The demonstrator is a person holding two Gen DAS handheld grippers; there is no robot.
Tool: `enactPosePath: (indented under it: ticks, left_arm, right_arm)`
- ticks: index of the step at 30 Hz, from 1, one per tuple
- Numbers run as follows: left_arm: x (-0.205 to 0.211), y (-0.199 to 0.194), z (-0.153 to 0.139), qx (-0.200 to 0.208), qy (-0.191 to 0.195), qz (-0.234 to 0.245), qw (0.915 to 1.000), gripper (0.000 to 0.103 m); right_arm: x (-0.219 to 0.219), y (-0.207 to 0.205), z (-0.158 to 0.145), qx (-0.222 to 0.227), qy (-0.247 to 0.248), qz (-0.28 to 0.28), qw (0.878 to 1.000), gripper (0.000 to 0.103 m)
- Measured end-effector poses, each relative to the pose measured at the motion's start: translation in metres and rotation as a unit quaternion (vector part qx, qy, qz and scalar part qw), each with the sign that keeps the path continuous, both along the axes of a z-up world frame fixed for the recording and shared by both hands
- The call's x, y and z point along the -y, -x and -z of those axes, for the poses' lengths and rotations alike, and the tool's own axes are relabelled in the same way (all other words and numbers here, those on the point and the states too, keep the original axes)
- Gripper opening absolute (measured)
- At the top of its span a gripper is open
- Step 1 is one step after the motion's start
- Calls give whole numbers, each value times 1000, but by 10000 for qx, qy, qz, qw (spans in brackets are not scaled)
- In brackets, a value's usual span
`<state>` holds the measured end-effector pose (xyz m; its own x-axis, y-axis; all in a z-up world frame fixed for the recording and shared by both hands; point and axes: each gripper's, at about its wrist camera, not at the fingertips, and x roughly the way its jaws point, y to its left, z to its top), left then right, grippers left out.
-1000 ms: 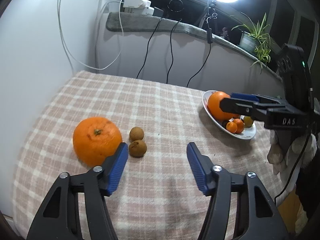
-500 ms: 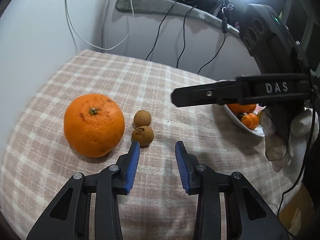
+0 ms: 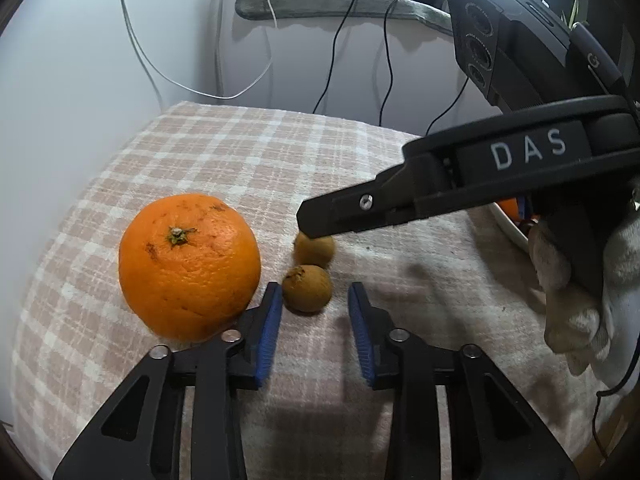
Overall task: Organize fruits
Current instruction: 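Close the left tool on one brown kiwi while the right tool grasps the other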
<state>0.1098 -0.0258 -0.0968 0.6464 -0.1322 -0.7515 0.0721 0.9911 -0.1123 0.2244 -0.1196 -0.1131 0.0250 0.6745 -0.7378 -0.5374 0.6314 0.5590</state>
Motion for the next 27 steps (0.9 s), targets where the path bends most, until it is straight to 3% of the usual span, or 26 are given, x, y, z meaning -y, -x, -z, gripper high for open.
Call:
enactPosePath:
  ticks: [7, 16, 27]
  left_arm:
    - [1, -7, 5, -13, -112, -11, 9999, 26]
    - [-1, -14, 9, -54, -92, 33, 9999, 25]
    - [-5, -7, 5, -12, 173, 45, 9998, 24]
  right_arm:
    - [-9, -2, 9, -94, 69, 1, 9999, 41]
    - [-6, -5, 15, -218, 20, 80, 9997, 27]
    - [4, 2, 9, -124, -87, 263, 9995, 26]
